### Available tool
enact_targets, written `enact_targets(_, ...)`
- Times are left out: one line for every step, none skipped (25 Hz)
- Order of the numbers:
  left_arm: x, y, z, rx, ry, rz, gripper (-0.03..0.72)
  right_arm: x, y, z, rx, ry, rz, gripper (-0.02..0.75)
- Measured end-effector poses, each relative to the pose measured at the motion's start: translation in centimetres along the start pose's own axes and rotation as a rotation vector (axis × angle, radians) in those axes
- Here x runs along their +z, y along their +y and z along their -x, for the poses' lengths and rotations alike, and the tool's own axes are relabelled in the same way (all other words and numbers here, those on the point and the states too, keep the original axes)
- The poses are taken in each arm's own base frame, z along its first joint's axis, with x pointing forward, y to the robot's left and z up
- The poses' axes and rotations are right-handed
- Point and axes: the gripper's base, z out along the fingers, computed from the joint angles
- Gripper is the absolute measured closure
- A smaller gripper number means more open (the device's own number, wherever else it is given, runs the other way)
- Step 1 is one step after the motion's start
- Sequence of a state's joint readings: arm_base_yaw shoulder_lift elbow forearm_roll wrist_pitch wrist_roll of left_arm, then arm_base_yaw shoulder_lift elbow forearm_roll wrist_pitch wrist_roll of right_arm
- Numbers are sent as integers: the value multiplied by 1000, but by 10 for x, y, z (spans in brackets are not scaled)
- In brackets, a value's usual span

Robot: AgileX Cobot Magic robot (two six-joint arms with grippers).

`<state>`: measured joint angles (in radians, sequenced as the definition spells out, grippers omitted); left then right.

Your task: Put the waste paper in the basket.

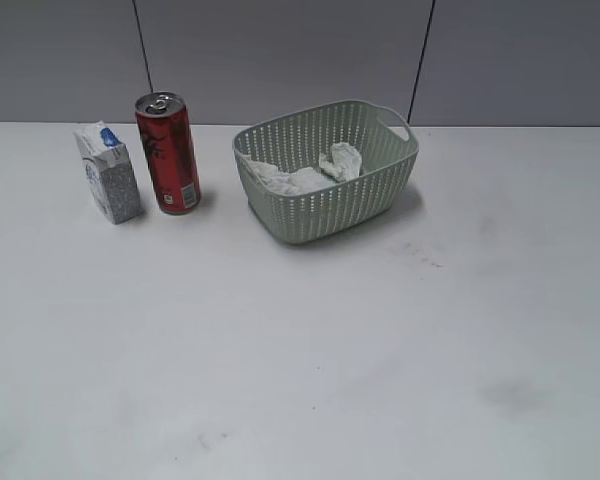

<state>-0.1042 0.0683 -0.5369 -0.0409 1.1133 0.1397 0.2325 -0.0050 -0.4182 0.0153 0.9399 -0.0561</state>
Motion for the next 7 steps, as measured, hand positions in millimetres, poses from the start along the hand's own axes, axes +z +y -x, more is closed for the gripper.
enact_targets(-3,0,-2,1,-28,3,115,0,0,0,0,0,0,150)
enact_targets(-7,-1,-5,1,-54,6,115,0,0,0,0,0,0,150)
enact_targets(-8,-1,-6,2,-65,7,115,0,0,0,0,0,0,150)
enact_targets(-9,-1,-7,2,-71,8,115,0,0,0,1,-1,1,150)
enact_targets(-9,-1,-7,2,-73,7,115,0,0,0,1,-1,1,150)
enact_targets(-8,-2,-7,-2,-78,0,115,0,0,0,1,-1,1,150)
enact_targets(-6,-3,-6,-7,-88,-7,115,0,0,0,1,-1,1,150)
